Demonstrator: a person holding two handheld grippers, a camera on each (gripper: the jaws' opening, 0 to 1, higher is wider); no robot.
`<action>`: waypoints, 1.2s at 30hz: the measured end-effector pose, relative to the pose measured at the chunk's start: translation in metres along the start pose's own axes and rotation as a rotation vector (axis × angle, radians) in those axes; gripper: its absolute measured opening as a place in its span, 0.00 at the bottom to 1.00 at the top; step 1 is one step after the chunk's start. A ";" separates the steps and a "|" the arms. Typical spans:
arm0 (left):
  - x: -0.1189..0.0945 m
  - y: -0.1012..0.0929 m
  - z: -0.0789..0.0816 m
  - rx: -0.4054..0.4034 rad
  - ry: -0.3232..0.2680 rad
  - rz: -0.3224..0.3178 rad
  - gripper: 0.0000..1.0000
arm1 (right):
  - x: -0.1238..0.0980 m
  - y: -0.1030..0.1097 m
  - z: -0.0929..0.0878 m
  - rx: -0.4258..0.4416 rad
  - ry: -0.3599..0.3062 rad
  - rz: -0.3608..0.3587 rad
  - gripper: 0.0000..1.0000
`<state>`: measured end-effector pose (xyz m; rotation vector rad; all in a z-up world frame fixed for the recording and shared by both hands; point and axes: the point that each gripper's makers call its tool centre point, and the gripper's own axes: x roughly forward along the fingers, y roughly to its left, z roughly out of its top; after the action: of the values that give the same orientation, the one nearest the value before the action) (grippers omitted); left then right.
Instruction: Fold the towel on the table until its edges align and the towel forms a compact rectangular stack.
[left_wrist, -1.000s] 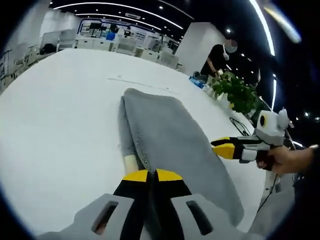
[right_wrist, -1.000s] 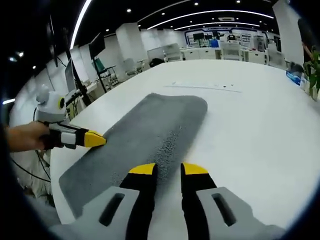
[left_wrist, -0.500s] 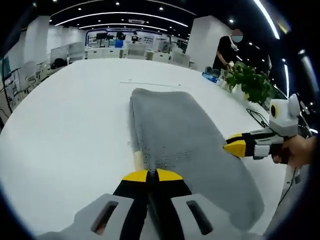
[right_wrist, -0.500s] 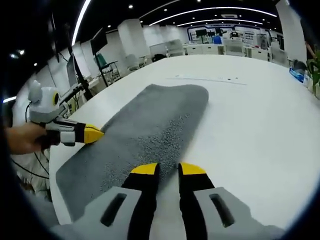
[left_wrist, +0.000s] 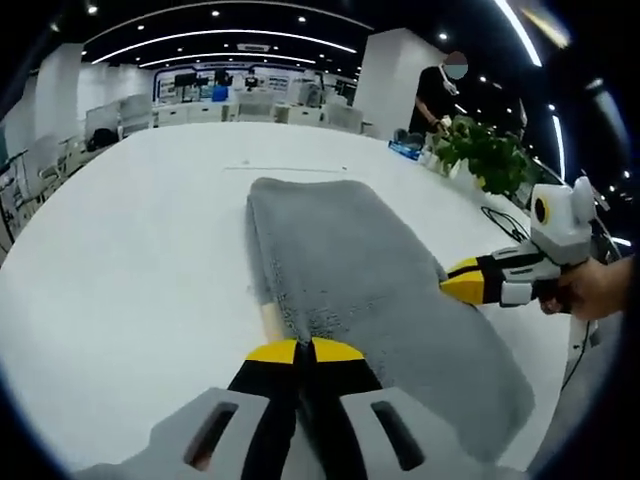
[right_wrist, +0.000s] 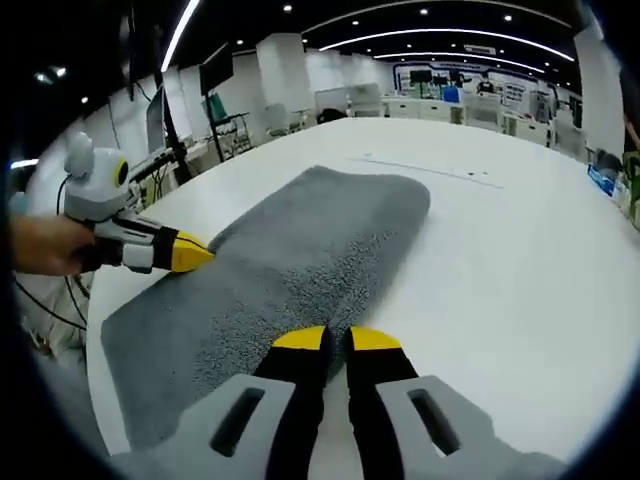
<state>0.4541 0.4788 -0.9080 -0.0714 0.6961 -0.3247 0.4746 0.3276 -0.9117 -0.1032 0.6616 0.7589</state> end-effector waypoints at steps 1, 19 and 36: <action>0.001 -0.003 0.000 -0.011 0.006 -0.019 0.03 | -0.003 -0.001 -0.001 -0.016 0.002 -0.003 0.04; 0.019 -0.095 -0.007 0.108 0.050 -0.163 0.03 | -0.073 -0.052 -0.043 -0.035 0.017 -0.094 0.04; 0.014 -0.125 -0.017 0.039 0.047 -0.220 0.03 | -0.096 -0.062 -0.059 0.040 -0.014 -0.142 0.04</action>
<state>0.4194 0.3564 -0.9086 -0.1034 0.7298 -0.5525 0.4338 0.2053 -0.9108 -0.1073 0.6485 0.6095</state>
